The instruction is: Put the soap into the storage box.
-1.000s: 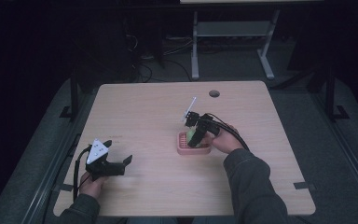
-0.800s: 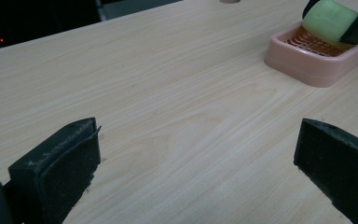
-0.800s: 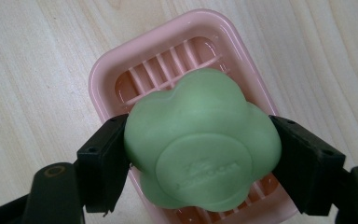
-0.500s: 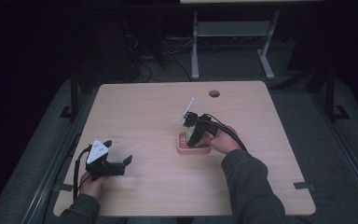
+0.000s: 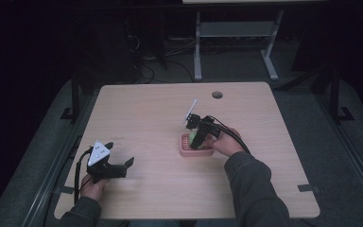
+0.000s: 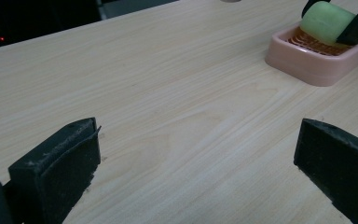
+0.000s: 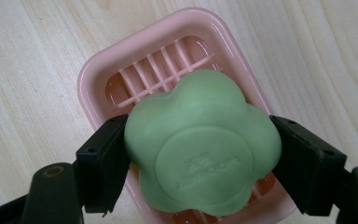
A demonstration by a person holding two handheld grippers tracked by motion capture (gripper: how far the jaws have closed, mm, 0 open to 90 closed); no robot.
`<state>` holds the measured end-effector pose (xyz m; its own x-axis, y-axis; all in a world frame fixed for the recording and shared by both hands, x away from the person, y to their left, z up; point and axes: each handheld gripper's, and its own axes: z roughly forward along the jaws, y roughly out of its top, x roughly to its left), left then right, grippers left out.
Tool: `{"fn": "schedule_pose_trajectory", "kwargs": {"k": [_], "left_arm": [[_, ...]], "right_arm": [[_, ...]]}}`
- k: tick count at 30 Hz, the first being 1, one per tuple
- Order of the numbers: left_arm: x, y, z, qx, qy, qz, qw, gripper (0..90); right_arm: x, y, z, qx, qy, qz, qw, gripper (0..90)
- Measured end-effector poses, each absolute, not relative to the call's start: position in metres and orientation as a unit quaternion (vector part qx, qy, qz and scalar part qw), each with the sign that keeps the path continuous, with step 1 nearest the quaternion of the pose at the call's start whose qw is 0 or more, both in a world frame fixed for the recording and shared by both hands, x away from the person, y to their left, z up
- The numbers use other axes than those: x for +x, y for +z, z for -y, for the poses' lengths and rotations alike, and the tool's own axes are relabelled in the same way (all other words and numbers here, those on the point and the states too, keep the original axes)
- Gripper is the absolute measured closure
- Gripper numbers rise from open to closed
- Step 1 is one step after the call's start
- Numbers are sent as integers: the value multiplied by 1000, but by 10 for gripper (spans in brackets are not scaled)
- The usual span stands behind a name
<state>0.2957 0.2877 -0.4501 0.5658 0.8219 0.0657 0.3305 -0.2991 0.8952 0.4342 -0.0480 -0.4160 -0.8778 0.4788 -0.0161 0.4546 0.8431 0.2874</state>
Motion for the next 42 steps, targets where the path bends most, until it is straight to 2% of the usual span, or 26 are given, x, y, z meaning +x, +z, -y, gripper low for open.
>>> {"fn": "schedule_pose_trajectory", "kwargs": {"k": [27, 42], "left_arm": [[297, -451, -287, 759, 271, -380, 454, 0], [296, -450, -287, 760, 271, -379, 454, 0]], "right_arm": [[433, -410, 61, 256, 169, -951, 30, 221], [429, -403, 67, 262, 180, -947, 39, 226]]}}
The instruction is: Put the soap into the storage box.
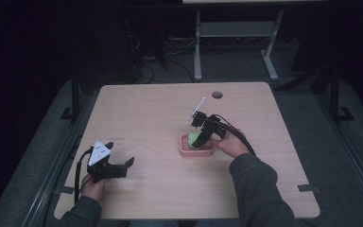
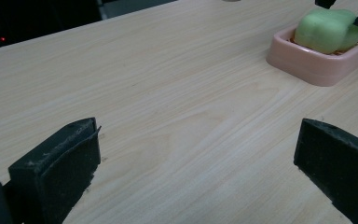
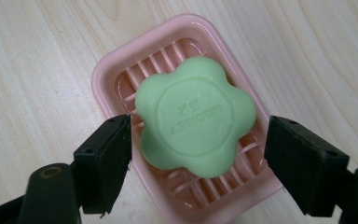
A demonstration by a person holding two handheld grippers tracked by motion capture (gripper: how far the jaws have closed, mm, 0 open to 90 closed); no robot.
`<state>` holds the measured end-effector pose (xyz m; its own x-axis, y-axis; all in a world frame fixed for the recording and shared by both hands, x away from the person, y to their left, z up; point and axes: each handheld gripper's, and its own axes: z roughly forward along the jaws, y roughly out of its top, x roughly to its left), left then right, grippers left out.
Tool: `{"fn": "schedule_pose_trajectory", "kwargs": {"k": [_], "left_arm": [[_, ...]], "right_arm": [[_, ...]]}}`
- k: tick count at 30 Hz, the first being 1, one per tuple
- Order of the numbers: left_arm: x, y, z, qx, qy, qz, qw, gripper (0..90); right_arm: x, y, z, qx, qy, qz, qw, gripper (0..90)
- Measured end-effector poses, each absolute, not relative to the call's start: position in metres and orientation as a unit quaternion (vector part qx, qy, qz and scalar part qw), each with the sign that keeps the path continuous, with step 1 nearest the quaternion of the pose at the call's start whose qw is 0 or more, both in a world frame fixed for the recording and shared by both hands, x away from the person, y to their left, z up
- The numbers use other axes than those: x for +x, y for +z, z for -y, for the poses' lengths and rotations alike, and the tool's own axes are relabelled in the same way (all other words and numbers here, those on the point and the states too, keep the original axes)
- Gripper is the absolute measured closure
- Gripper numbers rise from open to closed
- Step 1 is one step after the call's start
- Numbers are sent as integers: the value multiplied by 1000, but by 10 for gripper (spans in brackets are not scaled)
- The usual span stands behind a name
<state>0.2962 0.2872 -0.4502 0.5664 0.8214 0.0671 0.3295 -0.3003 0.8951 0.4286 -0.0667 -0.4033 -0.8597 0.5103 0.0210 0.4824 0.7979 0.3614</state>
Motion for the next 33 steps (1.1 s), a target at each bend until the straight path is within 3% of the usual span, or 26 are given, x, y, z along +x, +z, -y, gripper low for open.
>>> {"fn": "schedule_pose_trajectory", "kwargs": {"k": [33], "left_arm": [[296, -451, -286, 764, 267, -375, 452, 0]], "right_arm": [[415, -387, 96, 279, 206, -937, 47, 222]]}}
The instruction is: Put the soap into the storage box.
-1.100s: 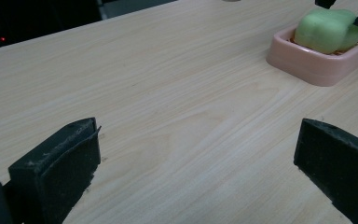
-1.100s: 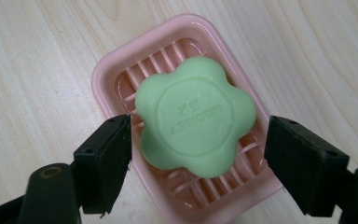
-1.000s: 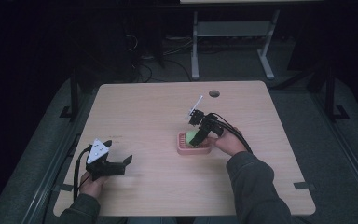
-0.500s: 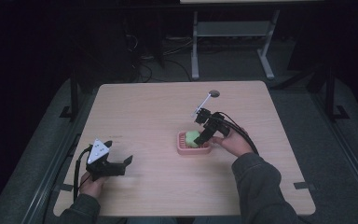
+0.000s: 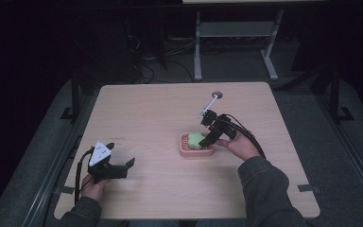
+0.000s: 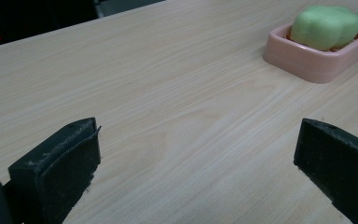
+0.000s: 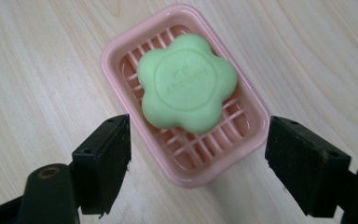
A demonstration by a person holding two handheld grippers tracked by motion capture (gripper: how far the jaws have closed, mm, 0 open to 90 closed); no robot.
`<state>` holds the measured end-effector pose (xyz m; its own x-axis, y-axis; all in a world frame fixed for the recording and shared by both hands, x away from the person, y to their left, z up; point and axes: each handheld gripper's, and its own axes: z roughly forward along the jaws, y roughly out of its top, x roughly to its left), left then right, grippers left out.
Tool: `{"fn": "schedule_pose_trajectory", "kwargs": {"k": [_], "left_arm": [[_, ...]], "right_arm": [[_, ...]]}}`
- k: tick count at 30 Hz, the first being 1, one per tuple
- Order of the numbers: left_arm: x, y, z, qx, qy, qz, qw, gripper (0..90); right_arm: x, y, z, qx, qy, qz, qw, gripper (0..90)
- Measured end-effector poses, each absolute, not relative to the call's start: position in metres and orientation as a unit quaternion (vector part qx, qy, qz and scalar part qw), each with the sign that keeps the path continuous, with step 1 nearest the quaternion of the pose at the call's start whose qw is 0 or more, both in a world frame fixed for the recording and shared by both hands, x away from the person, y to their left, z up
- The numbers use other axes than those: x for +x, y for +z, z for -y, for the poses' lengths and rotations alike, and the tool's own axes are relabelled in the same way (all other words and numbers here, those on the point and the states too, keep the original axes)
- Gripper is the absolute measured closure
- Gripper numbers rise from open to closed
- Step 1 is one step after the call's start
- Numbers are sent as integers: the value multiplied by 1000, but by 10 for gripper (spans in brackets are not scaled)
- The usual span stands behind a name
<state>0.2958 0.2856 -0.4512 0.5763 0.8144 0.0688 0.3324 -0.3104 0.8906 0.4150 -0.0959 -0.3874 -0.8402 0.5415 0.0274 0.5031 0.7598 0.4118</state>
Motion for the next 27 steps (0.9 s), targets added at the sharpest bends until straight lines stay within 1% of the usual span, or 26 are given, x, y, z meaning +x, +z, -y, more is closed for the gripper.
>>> {"fn": "schedule_pose_trajectory", "kwargs": {"k": [9, 27], "left_arm": [[296, -451, -285, 764, 267, -376, 451, 0], [296, -451, -286, 765, 267, -376, 450, 0]], "right_arm": [[410, -387, 111, 292, 209, -932, 46, 225], [404, -383, 125, 302, 204, -930, 49, 224]]}}
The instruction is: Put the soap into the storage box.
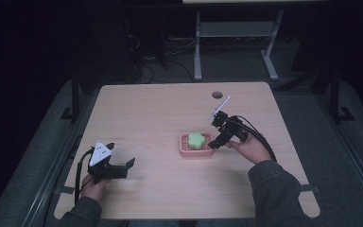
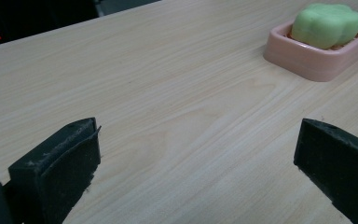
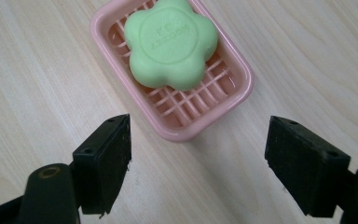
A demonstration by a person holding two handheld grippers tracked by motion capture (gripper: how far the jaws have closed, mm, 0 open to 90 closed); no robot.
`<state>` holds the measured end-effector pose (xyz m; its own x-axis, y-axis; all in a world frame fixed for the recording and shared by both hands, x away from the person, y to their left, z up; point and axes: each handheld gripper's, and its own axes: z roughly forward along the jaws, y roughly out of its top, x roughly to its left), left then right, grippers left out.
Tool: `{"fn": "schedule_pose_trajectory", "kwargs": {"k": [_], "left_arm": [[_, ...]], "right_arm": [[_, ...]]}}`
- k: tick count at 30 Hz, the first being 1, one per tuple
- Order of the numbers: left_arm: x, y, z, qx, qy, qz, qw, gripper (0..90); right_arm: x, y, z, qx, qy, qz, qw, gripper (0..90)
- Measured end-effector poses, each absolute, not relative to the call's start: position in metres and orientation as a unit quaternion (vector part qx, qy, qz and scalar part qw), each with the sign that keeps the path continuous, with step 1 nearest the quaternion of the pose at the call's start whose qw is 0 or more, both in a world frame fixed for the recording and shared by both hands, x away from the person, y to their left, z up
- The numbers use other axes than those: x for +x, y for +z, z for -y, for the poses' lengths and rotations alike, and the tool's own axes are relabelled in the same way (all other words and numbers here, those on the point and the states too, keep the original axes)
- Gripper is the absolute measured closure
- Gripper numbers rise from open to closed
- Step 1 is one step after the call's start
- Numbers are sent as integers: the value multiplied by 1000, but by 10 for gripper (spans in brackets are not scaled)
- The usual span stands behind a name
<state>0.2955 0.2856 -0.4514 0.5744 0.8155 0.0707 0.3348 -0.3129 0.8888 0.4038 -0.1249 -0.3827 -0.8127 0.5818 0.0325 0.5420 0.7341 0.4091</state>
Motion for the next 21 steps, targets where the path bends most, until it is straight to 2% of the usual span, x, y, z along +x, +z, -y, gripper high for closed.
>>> {"fn": "schedule_pose_trajectory", "kwargs": {"k": [21], "left_arm": [[296, -452, -285, 765, 268, -376, 449, 0]], "right_arm": [[393, -388, 152, 324, 200, -923, 48, 223]]}}
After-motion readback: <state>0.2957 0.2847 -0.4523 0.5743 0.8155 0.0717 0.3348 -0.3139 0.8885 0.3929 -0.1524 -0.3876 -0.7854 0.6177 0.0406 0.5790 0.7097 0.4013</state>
